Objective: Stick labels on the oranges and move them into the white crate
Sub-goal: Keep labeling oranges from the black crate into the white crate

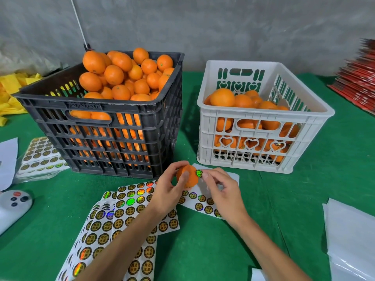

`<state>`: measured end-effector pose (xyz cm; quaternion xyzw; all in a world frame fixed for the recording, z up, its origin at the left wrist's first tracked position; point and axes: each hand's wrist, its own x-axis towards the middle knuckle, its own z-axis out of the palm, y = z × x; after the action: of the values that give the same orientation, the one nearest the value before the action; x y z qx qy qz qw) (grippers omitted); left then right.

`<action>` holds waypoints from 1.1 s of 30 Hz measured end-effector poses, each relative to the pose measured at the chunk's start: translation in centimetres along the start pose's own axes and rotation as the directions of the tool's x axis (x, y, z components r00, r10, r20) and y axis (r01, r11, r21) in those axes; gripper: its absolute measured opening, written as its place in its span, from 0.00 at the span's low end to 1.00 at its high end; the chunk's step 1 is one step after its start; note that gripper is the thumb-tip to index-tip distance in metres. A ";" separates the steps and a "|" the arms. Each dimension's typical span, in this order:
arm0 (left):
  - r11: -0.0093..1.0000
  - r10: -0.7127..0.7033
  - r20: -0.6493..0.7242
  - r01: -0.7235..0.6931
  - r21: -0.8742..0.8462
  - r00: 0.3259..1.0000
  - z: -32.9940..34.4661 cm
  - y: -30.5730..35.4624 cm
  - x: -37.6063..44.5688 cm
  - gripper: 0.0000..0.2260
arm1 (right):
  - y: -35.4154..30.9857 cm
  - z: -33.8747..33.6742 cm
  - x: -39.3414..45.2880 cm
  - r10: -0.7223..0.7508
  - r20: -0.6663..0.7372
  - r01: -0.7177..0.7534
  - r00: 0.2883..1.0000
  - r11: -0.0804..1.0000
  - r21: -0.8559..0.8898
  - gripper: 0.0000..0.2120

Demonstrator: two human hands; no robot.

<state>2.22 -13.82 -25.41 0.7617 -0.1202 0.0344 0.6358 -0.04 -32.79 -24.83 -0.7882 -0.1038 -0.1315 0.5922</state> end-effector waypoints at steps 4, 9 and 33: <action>0.995 0.083 0.038 -0.085 0.060 0.996 0.1 0.5 -0.5 0.14 | 0.6 0.6 -0.6 0.015 0.014 -0.013 1.000 0.992 -0.127 0.15; 0.988 0.141 0.047 -0.144 0.060 0.989 0.1 0.8 -0.8 0.14 | 0.7 0.6 -0.8 -0.013 0.047 0.030 0.999 0.923 -0.383 0.20; 0.960 0.263 -0.005 -0.261 0.104 0.965 -0.4 5.3 1.2 0.13 | -4.9 -2.1 2.2 -0.348 -0.095 0.254 0.933 0.820 -0.513 0.24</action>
<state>2.26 -14.45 -20.01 0.7702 -0.2123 0.1314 0.5869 0.28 -33.47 -19.14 -0.8705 -0.1353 -0.3179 0.3504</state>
